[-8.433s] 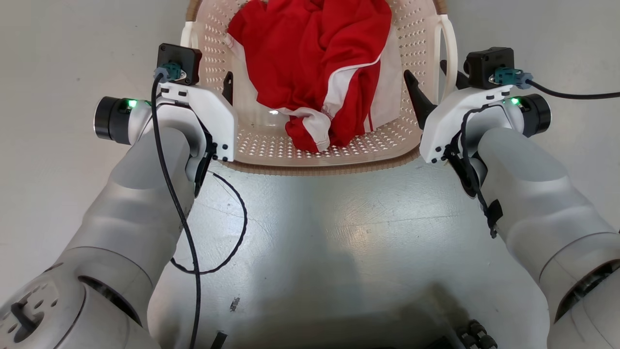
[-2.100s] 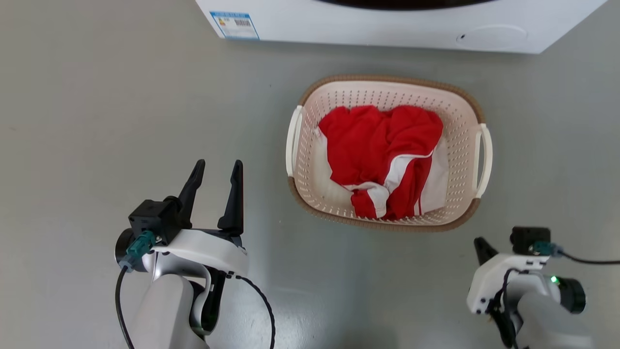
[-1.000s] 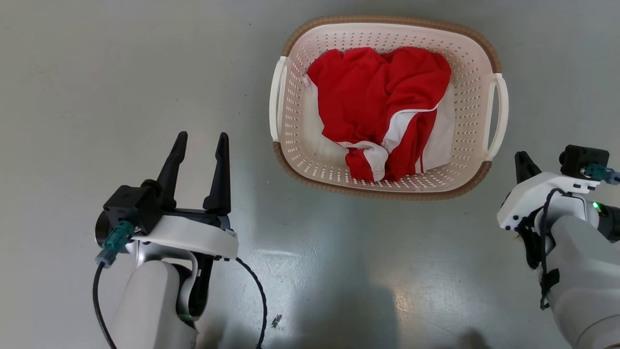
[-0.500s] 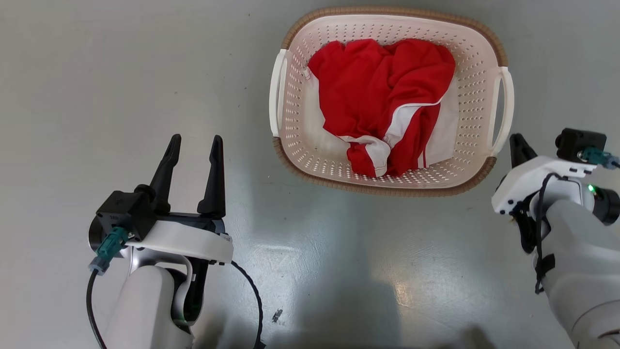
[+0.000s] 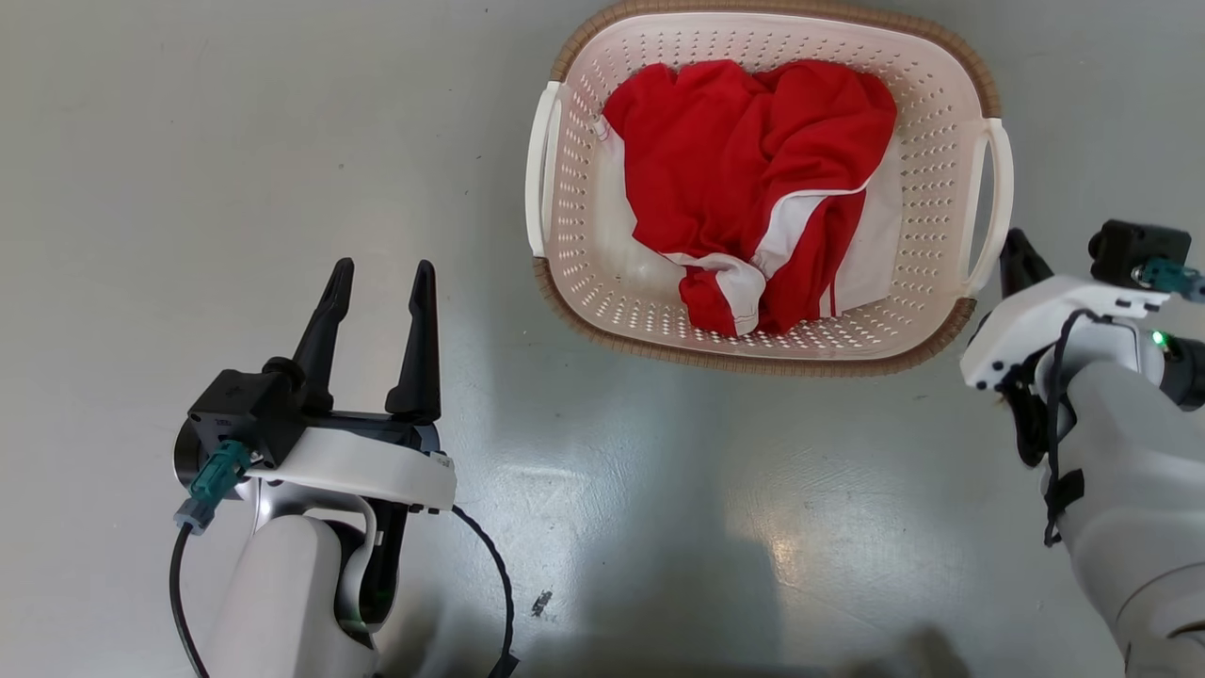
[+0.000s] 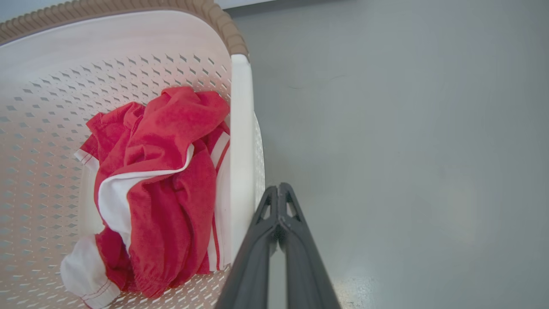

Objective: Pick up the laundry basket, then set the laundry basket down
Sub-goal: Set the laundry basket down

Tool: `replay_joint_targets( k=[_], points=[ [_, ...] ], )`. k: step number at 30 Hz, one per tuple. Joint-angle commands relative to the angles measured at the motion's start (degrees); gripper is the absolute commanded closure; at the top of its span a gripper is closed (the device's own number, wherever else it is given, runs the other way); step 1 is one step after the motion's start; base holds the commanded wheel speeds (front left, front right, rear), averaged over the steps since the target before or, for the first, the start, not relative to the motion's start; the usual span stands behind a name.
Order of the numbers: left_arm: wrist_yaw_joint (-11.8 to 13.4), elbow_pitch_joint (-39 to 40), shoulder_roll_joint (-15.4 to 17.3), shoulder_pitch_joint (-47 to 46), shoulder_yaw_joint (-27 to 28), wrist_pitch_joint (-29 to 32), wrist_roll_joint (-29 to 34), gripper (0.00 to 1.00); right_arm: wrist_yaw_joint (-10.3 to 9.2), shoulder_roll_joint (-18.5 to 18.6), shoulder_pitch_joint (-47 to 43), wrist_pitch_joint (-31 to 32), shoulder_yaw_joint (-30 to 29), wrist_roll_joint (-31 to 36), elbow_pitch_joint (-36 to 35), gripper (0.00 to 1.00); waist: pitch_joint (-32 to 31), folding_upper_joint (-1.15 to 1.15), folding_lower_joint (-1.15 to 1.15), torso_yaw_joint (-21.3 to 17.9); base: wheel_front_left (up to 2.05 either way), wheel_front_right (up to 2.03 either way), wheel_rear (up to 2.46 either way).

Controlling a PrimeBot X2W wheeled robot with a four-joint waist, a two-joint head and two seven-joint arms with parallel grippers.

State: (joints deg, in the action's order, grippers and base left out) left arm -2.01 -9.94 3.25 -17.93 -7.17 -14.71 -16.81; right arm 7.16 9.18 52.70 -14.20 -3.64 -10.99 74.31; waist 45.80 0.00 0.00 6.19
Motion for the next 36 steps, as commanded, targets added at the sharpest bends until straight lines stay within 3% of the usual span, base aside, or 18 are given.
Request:
replay_joint_targets(
  k=[1,36],
  points=[
    [0.65,1.32,0.83,1.58,1.53,-0.29,-0.24,0.0,0.33,-0.64,-0.53,-0.78,1.09,0.86,-0.63,1.0,0.01,0.0,0.0,0.05,0.0,0.0,0.0],
    [0.64,0.69,0.1,0.63,1.31,-0.29,-0.59,0.0,0.33,-1.33,0.64,-0.8,4.4,0.88,-2.51,1.0,0.22,0.0,0.0,0.85,0.0,0.0,0.0]
  ],
)
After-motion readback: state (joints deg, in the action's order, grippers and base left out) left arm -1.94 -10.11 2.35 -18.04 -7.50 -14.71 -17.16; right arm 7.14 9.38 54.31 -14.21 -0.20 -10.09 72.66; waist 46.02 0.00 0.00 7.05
